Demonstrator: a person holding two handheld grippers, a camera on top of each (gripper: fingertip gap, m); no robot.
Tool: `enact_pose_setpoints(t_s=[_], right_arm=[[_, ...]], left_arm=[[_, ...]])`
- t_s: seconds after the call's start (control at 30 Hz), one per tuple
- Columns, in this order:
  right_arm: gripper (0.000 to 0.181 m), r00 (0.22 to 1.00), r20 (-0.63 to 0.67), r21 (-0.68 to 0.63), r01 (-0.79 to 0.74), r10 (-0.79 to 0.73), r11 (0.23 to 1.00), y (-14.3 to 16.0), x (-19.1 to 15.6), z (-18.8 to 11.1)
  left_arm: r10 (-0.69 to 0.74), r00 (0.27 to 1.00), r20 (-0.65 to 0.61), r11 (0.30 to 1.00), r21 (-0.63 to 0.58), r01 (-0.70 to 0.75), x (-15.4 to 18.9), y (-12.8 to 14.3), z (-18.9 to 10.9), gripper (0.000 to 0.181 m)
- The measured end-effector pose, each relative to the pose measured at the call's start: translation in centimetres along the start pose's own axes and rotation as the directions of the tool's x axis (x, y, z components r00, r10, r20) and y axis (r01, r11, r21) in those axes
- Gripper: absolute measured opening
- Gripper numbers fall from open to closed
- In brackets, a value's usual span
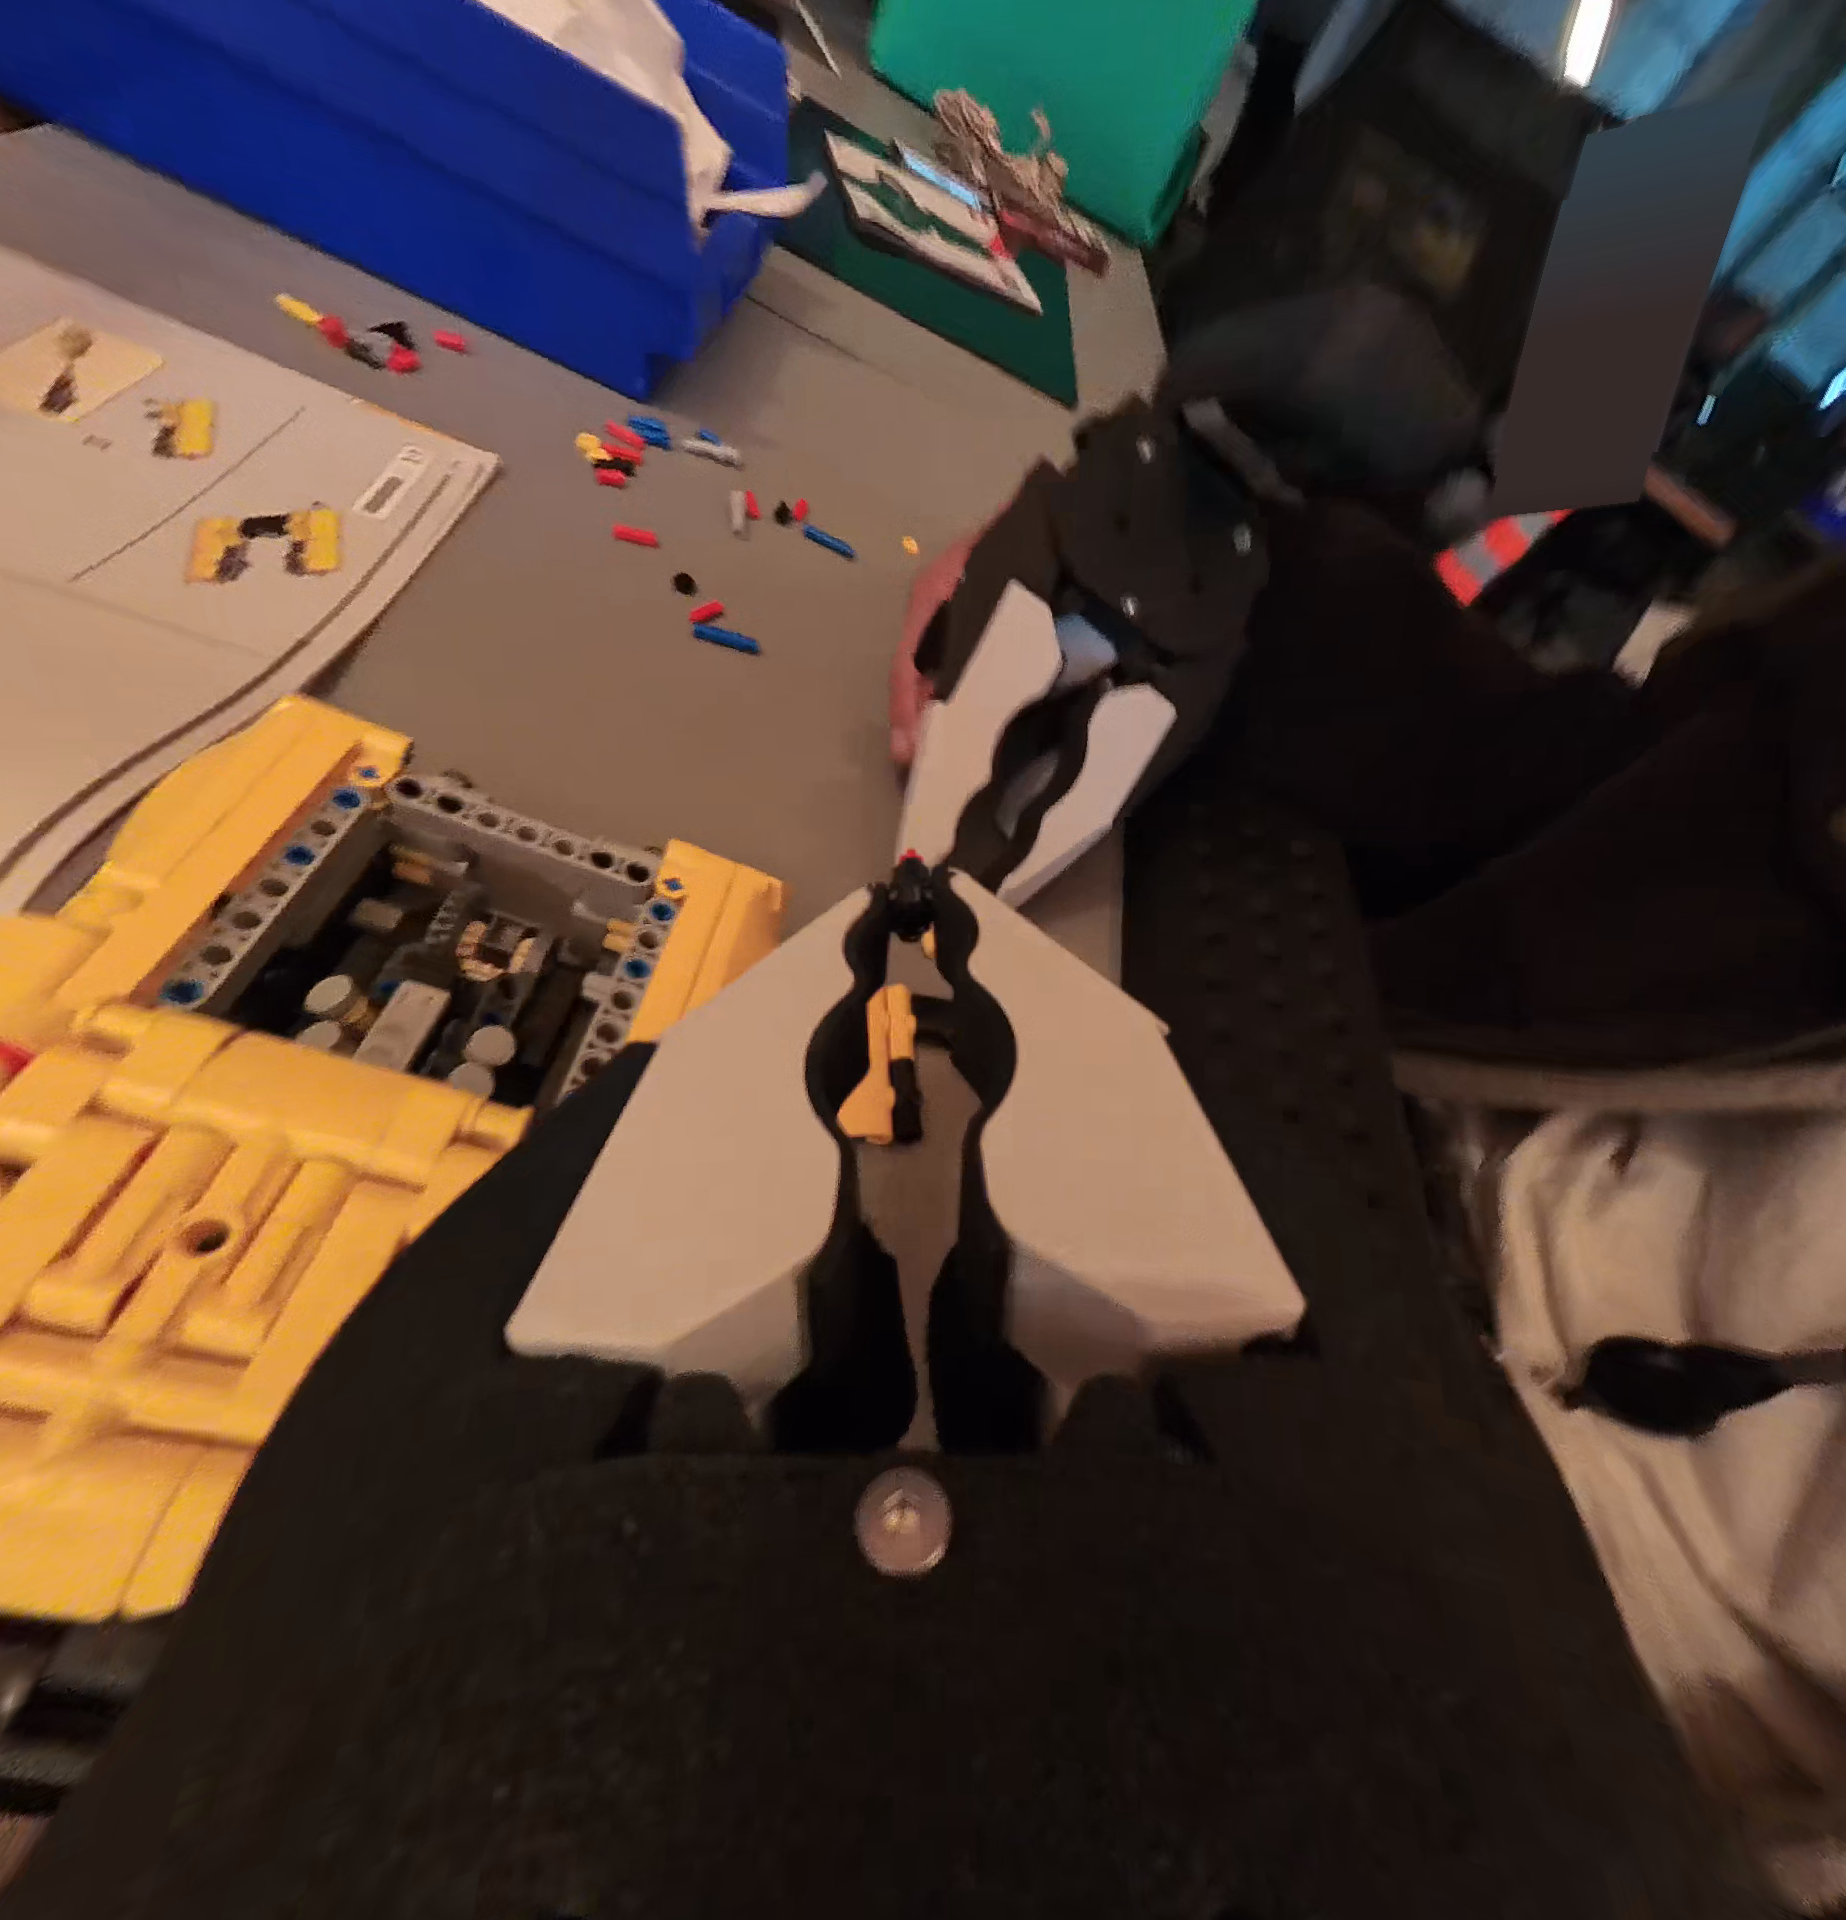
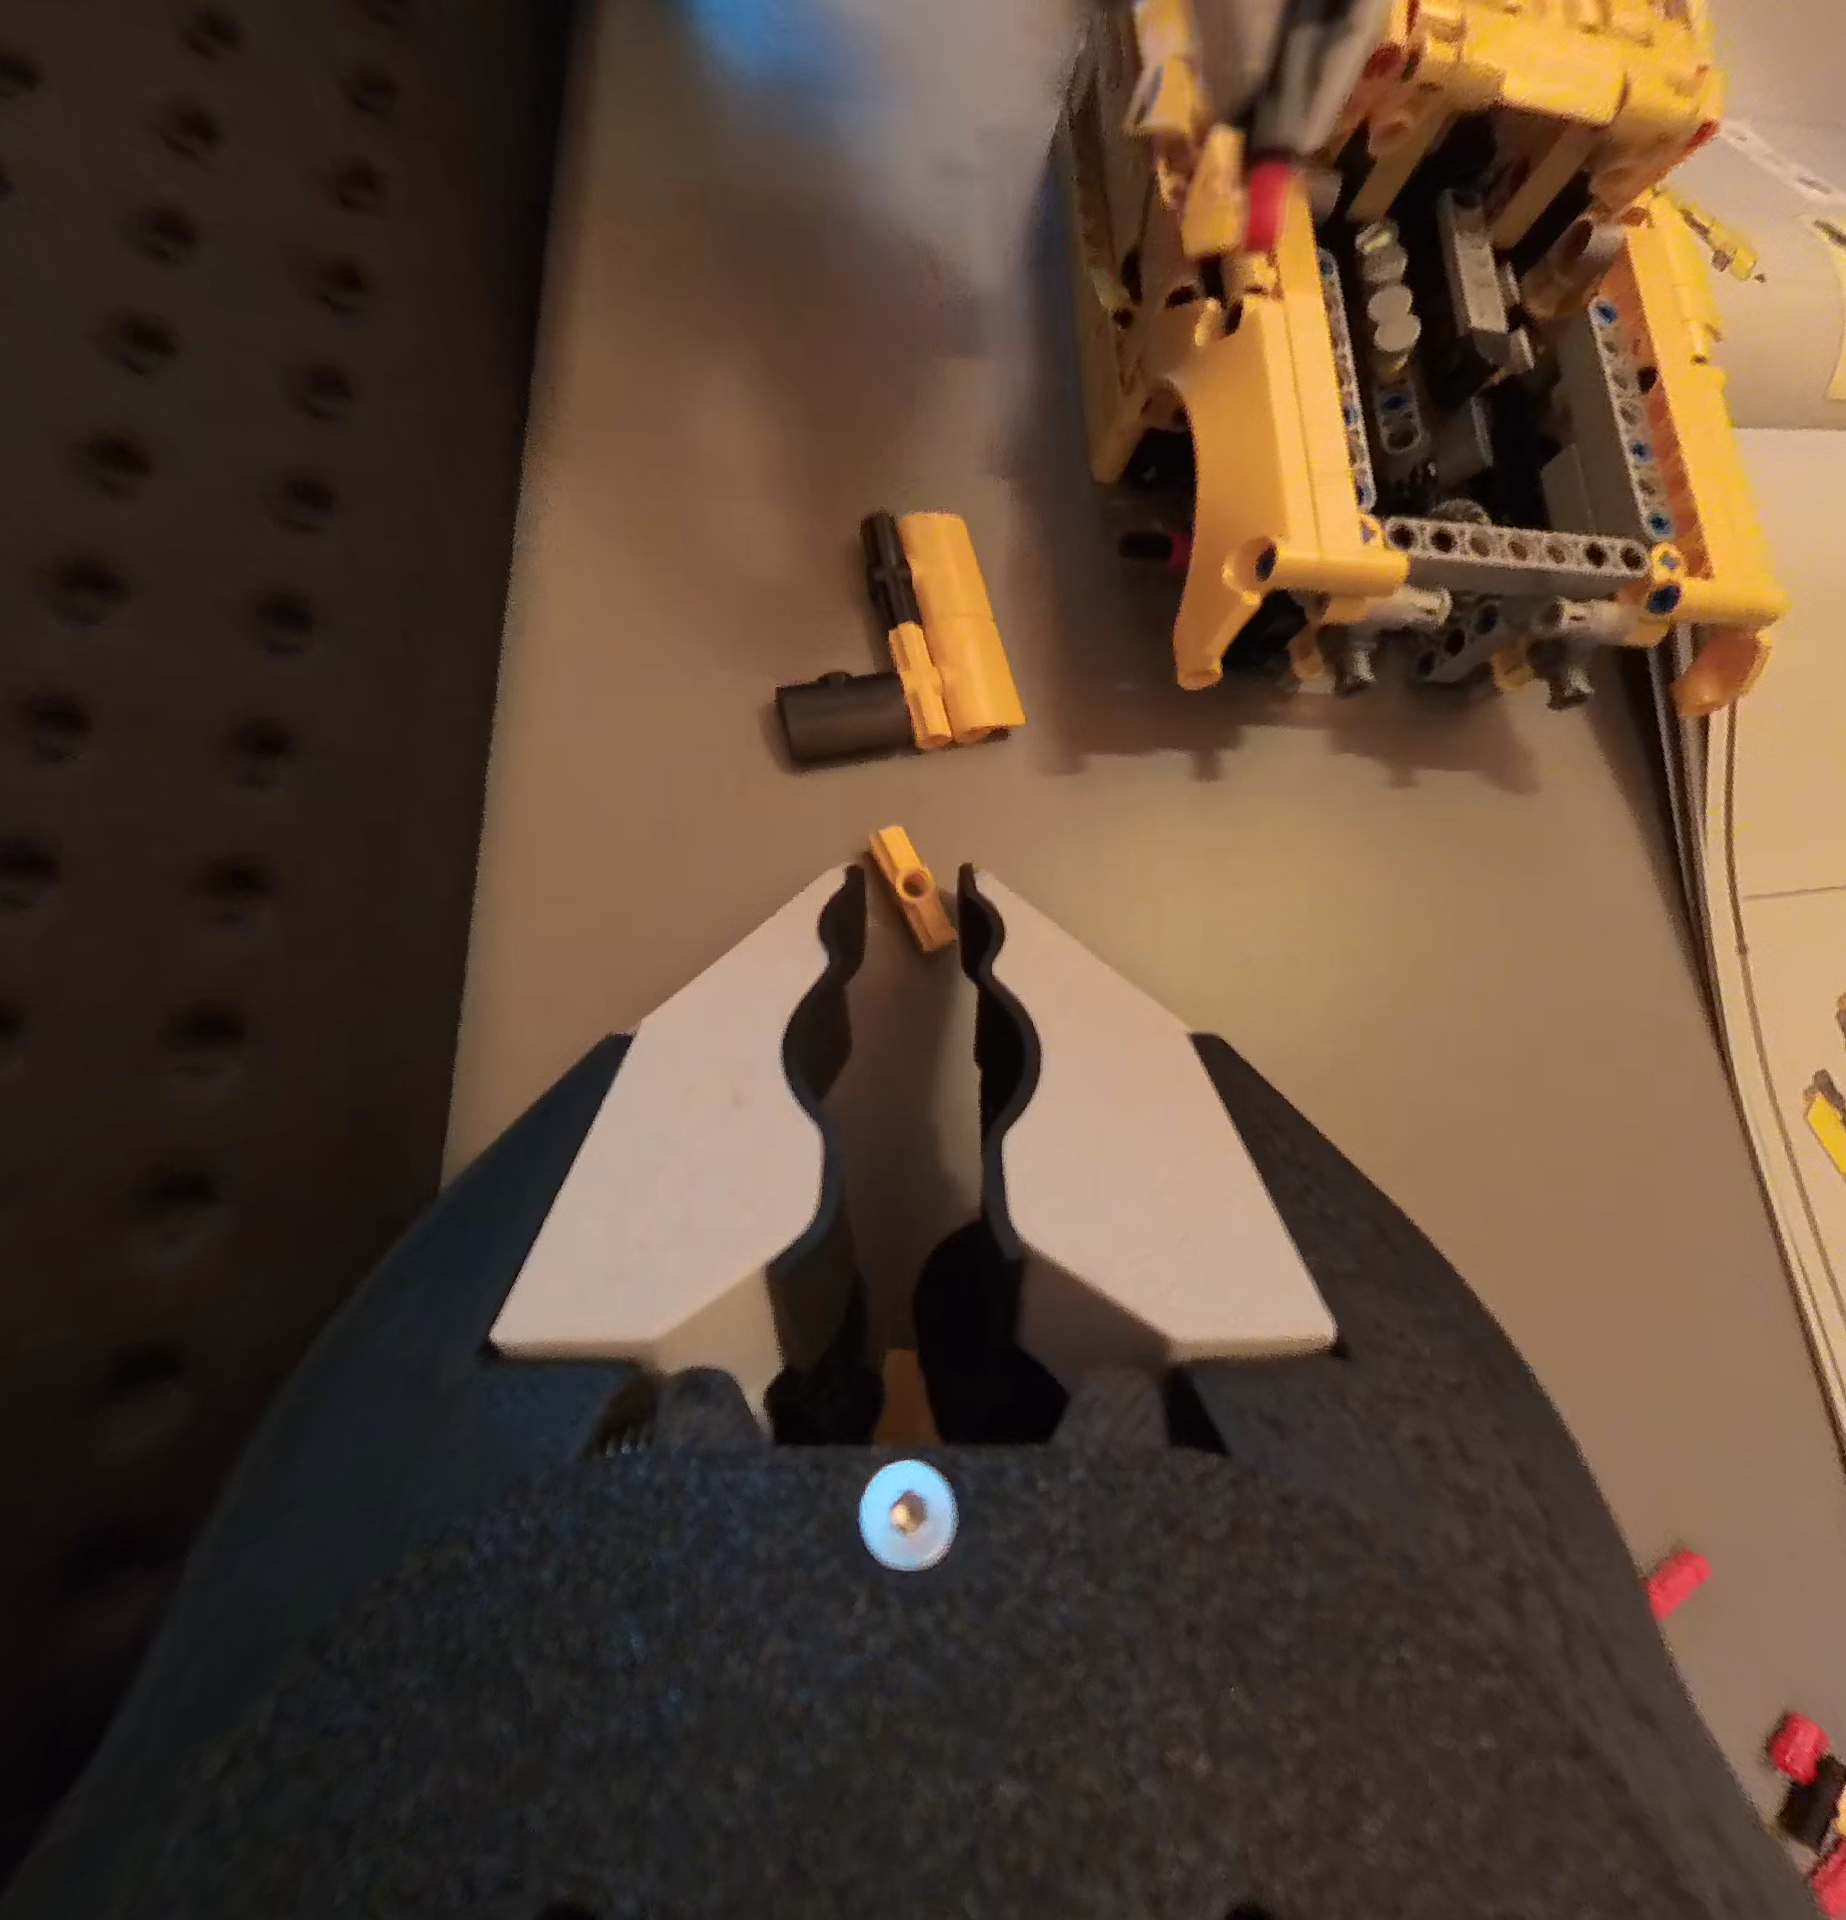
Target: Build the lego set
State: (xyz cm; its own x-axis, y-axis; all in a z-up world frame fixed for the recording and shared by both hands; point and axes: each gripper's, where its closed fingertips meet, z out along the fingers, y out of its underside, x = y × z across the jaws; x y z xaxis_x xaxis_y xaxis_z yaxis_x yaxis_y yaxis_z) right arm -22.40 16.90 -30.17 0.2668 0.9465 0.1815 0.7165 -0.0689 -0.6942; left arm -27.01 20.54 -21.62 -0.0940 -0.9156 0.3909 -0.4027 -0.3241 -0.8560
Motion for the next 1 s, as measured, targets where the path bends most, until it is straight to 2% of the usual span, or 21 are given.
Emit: enact_pose_setpoints(t_s=[0.07,0.13,0.2,0.27,0.33,0.43,0.57,0.73,1.0], right_arm=[[0.009,0.999,-0.009,-0.001,0.032,-0.032,0.999,-0.2,-0.2,0.3],[0.008,0.997,-0.035,-0.031,0.07,-0.071,0.997,-0.2,-0.1,0.3],[0.007,0.984,-0.133,-0.078,0.106,-0.116,0.991,-0.6,1.5,-0.1],[0.007,0.948,-0.289,0.024,0.143,-0.131,0.989,-3.8,3.6,-1.8],[0.007,0.899,-0.433,0.15,0.145,-0.067,0.978,-7.2,5.2,-4.0],[0.007,0.835,-0.549,0.145,0.149,-0.046,0.978,-9.0,5.8,-4.7],[0.007,0.819,-0.559,0.089,0.215,-0.13,0.973,-10.4,4.8,-3.1],[0.007,0.795,-0.566,-0.008,0.259,-0.218,0.966,-9.8,4.8,-2.2],[0.007,0.8,-0.56,0.026,0.278,-0.217,0.96,-10.1,4.6,-2.3]], left_arm=[[-0.11,0.994,-0.024,0.991,0.067,0.111,-0.7,-0.9,-0.7,0.007],[-0.206,0.975,-0.077,0.967,0.137,0.215,-1.1,-2.0,-1.6,0.007],[-0.275,0.951,-0.139,0.938,0.177,0.297,-1.2,-2.6,-2.2,0.007],[-0.314,0.932,-0.179,0.918,0.191,0.346,-1.2,-2.9,-2.5,0.007],[-0.324,0.923,-0.208,0.912,0.191,0.363,-1.0,-3.0,-2.5,0.007],[-0.304,0.931,-0.2,0.924,0.175,0.339,-0.6,-2.7,-2.1,0.007],[-0.27,0.944,-0.189,0.946,0.129,0.296,0.0,-2.0,-1.3,0.007],[-0.274,0.938,-0.213,0.944,0.124,0.304,0.3,-2.1,-1.4,0.007],[-0.262,0.942,-0.208,0.953,0.097,0.287,0.5,-1.6,-1.2,0.007]])
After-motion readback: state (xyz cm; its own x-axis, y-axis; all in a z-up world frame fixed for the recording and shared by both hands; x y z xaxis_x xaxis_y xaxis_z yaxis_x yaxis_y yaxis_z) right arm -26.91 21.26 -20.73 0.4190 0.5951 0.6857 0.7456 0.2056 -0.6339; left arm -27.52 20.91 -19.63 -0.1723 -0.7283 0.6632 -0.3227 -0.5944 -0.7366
